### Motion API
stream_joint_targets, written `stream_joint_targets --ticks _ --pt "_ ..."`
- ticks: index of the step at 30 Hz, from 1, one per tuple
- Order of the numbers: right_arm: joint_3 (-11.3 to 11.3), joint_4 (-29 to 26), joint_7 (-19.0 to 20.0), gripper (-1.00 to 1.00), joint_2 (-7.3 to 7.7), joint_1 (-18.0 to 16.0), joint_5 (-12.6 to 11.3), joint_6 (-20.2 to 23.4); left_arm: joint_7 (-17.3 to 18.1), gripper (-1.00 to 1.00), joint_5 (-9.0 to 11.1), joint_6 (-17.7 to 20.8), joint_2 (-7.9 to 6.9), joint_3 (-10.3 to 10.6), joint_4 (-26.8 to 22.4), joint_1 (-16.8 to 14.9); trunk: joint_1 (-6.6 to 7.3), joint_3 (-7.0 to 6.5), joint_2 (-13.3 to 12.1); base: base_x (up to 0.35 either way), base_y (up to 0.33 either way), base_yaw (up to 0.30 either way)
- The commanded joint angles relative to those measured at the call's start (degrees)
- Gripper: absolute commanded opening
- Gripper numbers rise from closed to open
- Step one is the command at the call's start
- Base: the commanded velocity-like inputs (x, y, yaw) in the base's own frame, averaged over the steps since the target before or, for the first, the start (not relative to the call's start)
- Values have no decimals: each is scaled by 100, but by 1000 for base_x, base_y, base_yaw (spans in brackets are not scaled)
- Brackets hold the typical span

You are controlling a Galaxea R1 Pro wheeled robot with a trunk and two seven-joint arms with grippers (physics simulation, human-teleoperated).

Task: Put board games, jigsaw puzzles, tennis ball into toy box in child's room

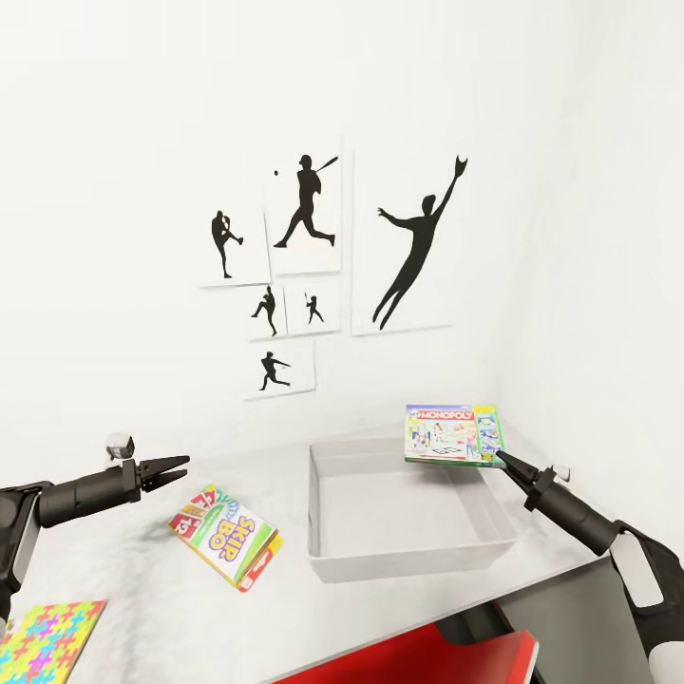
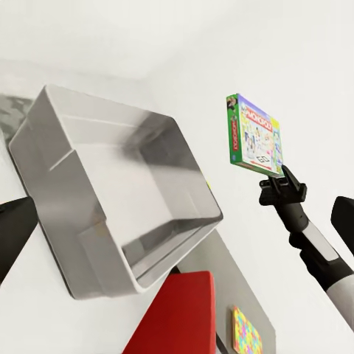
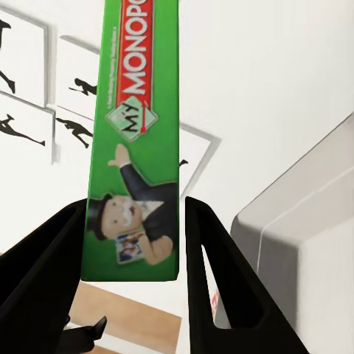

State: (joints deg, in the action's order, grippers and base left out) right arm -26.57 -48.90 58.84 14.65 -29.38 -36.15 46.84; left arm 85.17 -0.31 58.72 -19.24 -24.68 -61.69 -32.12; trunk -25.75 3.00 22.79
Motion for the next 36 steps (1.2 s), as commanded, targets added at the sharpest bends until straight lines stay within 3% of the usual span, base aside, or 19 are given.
stream_joint_targets --ticks 1,27,31,36 --pt "-6 2 13 -100 0 -6 -9 29 22 100 -4 60 -1 -3 0 -5 -4 13 13 0 0 0" --pt "58 -48 -104 -100 -58 -11 58 65 38 100 -4 66 -13 -9 0 -5 -4 13 13 0 0 0" --pt "88 -33 -253 -100 -48 -11 41 138 39 100 -3 65 -9 -7 0 -5 -4 13 13 0 0 0" --pt "97 -28 -837 -100 -66 -98 56 694 46 100 -2 67 -14 -9 0 -5 -4 13 13 0 0 0"
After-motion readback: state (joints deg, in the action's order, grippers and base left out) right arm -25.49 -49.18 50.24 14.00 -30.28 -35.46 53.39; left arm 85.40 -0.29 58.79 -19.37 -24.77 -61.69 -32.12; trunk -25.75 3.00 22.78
